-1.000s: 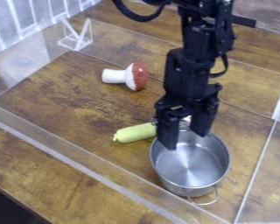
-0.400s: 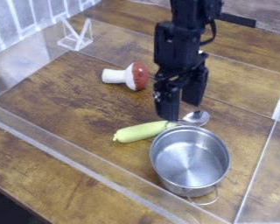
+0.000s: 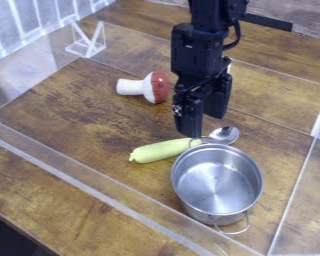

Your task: Move the green spoon to the right

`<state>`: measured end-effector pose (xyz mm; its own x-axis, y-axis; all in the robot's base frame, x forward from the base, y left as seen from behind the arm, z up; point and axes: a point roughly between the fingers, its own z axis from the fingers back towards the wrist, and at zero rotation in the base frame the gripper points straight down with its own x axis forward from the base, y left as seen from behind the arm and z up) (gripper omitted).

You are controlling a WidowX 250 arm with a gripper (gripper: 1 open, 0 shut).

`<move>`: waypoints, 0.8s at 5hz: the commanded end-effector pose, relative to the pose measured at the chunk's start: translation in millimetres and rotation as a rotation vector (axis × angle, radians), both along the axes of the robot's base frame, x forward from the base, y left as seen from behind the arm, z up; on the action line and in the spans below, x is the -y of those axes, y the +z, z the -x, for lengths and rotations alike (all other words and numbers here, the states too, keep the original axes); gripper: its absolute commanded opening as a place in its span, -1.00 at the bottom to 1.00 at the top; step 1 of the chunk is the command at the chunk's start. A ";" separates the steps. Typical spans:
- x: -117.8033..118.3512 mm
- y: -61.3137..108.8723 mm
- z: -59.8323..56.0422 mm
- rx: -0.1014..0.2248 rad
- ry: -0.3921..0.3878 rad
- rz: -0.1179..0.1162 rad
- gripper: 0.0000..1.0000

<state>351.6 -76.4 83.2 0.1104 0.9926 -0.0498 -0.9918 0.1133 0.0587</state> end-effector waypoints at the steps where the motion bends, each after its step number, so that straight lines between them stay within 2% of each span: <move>1: -11.9 -1.2 5.7 0.054 -0.017 0.000 1.00; 2: -22.3 -14.6 10.1 0.051 -0.041 0.006 1.00; 3: -24.6 -21.9 11.4 0.051 -0.070 0.009 -1.00; 4: -25.7 -23.3 15.7 0.049 -0.100 0.024 -1.00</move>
<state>333.7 -54.0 41.9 0.2154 0.9738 -0.0729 -0.9736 0.2200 0.0613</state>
